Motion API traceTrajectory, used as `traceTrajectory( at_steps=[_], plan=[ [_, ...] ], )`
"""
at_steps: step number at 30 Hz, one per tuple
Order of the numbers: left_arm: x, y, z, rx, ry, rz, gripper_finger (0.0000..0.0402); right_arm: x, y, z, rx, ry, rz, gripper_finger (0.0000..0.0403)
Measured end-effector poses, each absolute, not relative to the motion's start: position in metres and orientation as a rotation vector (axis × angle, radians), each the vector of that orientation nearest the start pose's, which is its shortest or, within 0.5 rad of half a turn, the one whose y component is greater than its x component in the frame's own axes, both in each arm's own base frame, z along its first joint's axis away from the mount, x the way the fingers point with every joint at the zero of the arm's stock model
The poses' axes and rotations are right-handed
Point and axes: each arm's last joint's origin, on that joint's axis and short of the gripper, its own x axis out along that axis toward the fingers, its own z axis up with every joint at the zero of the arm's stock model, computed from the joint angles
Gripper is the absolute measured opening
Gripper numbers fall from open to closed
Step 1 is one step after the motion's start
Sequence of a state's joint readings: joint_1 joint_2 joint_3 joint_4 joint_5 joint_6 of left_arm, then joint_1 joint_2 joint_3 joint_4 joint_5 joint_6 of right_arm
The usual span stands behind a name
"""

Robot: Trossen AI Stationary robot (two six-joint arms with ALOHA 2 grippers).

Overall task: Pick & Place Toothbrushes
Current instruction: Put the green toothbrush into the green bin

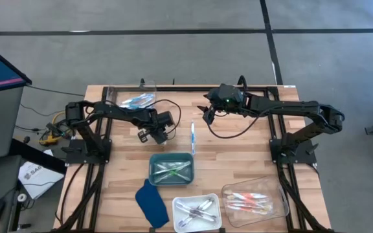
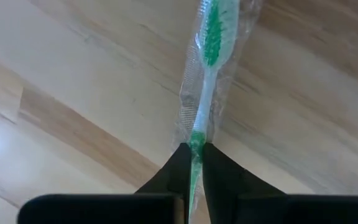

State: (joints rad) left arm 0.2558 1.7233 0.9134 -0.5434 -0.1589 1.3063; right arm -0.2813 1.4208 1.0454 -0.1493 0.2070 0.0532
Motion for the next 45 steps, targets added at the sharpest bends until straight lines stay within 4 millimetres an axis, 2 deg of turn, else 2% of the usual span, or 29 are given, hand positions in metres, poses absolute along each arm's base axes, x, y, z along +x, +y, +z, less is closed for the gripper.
traceTrajectory(
  at_steps=[14,23,30,45],
  plan=[
    [0.291,0.067,0.137,0.894,1.325,-0.500,0.0018,0.300,-0.093,0.282,0.071,0.517,-0.491,0.0282],
    [0.300,0.068,0.161,0.798,1.221,-0.360,0.0000,0.300,-0.093,0.282,0.070,0.517,-0.490,0.0282],
    [0.300,0.068,0.168,0.724,1.206,-0.275,0.0000,0.300,-0.091,0.283,0.069,0.514,-0.484,0.0282],
    [0.302,0.070,0.170,0.377,1.198,0.047,0.0001,0.302,-0.087,0.284,0.065,0.500,-0.472,0.0282]
  ],
)
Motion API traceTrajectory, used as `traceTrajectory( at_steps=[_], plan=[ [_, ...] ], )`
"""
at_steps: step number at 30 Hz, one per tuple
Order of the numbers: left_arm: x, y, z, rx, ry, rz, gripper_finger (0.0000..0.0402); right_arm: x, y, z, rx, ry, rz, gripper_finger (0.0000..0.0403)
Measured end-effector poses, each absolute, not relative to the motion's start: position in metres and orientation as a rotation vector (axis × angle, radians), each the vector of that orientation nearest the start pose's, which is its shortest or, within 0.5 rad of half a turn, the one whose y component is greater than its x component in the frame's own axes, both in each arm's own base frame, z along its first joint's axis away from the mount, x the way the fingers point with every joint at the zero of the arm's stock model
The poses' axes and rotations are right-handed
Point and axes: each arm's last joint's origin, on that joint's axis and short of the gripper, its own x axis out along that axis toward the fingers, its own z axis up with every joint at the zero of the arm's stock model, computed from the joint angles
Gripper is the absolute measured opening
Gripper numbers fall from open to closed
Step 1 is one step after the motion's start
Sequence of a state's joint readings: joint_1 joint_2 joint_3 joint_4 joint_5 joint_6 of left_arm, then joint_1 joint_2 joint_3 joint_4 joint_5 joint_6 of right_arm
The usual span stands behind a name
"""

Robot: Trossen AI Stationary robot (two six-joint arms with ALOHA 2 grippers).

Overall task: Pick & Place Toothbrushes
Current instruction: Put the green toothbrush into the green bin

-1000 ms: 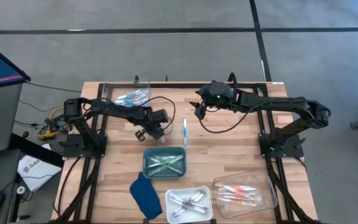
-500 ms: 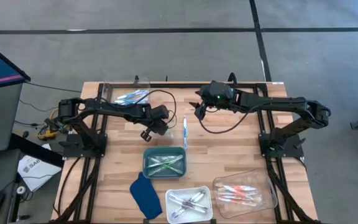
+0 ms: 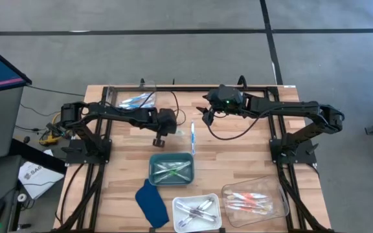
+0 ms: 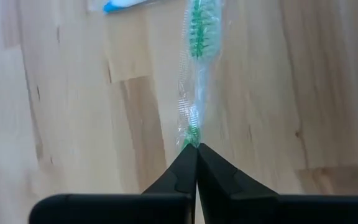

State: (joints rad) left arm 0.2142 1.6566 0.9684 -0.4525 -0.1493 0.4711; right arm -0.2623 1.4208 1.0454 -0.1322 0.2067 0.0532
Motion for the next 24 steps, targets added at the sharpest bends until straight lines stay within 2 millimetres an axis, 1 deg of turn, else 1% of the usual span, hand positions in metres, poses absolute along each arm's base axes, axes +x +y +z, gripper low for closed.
traceTrajectory(
  at_steps=[7,14,18,21,24],
  plan=[
    [0.303,0.075,0.172,0.157,1.166,0.207,0.0001,0.302,-0.087,0.284,0.065,0.500,-0.473,0.0282],
    [0.304,0.090,0.184,-0.114,1.138,0.372,0.0001,0.302,-0.087,0.284,0.065,0.500,-0.473,0.0282],
    [0.296,0.099,0.186,-0.271,1.184,0.433,0.0001,0.302,-0.087,0.284,0.065,0.501,-0.473,0.0281],
    [0.291,0.100,0.185,-0.270,1.240,0.434,0.0001,0.302,-0.087,0.284,0.065,0.501,-0.473,0.0281],
    [0.286,0.097,0.192,-0.240,1.258,0.433,0.0001,0.302,-0.087,0.284,0.065,0.502,-0.473,0.0281]
  ],
)
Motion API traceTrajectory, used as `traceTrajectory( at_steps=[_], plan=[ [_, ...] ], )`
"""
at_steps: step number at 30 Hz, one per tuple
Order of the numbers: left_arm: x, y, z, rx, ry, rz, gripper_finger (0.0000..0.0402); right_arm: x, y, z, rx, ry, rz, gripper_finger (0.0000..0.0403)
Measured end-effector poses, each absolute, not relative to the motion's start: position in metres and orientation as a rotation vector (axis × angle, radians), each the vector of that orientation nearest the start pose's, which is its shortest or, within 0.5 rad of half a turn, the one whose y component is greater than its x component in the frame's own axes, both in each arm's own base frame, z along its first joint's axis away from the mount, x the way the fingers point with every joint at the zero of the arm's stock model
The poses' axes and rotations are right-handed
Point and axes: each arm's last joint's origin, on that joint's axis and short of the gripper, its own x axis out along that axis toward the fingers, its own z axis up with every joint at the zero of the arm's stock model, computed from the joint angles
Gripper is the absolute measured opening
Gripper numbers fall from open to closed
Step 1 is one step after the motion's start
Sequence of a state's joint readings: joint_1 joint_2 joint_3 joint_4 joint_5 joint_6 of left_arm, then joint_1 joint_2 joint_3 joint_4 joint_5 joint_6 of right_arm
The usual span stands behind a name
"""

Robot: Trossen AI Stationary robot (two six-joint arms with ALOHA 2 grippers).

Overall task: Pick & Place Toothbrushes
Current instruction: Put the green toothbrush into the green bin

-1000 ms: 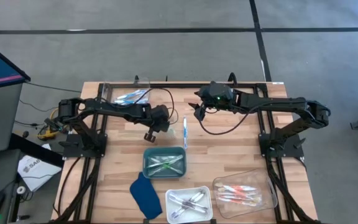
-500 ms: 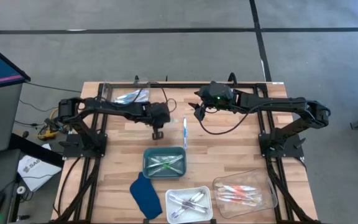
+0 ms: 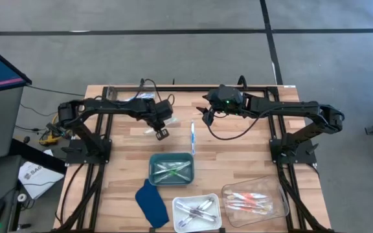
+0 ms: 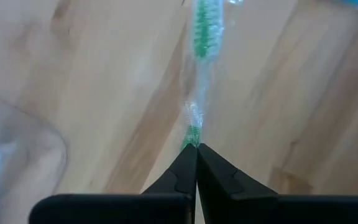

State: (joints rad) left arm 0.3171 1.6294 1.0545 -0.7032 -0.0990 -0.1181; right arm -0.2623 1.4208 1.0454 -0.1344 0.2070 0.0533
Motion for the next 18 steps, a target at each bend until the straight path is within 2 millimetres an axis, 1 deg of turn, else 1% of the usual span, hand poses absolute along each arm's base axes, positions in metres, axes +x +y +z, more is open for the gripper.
traceTrajectory(
  at_steps=[3,11,13,18],
  plan=[
    [0.282,0.095,0.204,-0.240,1.220,0.437,0.0001,0.302,-0.087,0.284,0.066,0.502,-0.473,0.0281],
    [0.268,0.088,0.250,-0.343,1.059,0.498,0.0001,0.302,-0.087,0.284,0.066,0.502,-0.472,0.0281],
    [0.267,0.084,0.259,-0.368,1.020,0.487,0.0001,0.302,-0.087,0.284,0.066,0.502,-0.473,0.0281],
    [0.269,0.061,0.272,-0.400,0.976,0.447,0.0001,0.302,-0.087,0.283,0.066,0.505,-0.473,0.0281]
  ],
)
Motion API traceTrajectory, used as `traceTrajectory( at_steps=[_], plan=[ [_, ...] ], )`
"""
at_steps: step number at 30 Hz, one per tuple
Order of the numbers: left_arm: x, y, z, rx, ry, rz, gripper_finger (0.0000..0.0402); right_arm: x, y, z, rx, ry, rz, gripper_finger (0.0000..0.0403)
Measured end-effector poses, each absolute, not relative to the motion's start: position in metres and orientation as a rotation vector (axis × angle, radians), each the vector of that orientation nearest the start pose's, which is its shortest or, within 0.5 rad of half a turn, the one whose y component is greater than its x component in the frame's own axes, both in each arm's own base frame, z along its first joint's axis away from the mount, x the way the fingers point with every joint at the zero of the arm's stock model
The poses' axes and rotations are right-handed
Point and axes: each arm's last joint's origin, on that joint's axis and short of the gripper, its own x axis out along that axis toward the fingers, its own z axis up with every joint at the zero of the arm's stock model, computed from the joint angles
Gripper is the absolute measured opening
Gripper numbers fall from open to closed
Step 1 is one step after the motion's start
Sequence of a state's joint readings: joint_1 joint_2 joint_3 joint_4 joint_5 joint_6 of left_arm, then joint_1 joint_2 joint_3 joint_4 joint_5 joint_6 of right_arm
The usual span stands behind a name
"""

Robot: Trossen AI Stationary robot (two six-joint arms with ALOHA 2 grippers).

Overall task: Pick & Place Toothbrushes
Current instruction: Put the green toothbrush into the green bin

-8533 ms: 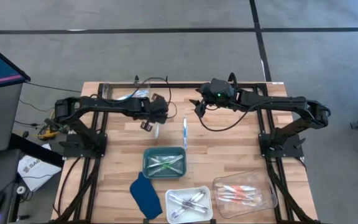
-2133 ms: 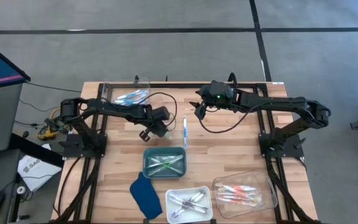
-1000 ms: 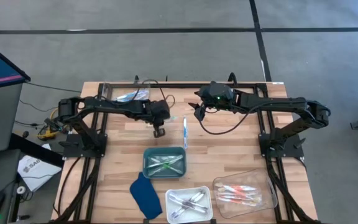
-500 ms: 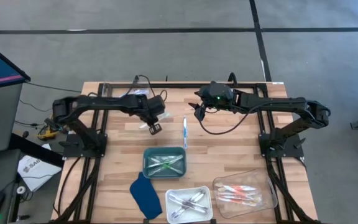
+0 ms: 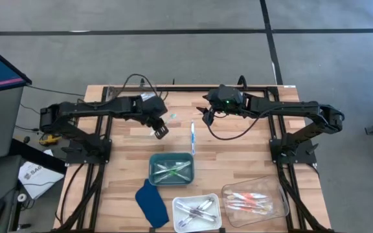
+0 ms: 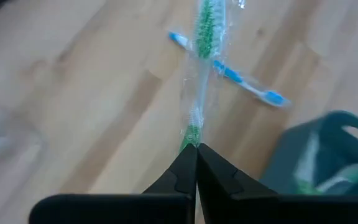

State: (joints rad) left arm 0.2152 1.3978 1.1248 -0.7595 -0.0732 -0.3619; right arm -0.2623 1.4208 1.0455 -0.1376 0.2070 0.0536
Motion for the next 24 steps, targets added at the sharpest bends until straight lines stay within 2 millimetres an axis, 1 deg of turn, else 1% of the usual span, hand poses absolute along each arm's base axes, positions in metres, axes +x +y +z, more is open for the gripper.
traceTrajectory(
  at_steps=[9,16,24],
  plan=[
    [0.277,0.014,0.274,-0.427,0.973,0.351,0.0001,0.302,-0.087,0.283,0.066,0.510,-0.473,0.0281],
    [0.279,-0.018,0.276,-0.341,0.949,0.283,0.0001,0.302,-0.087,0.283,0.066,0.509,-0.473,0.0281],
    [0.279,-0.048,0.277,-0.217,0.914,0.199,0.0001,0.302,-0.087,0.283,0.066,0.509,-0.473,0.0282]
  ],
)
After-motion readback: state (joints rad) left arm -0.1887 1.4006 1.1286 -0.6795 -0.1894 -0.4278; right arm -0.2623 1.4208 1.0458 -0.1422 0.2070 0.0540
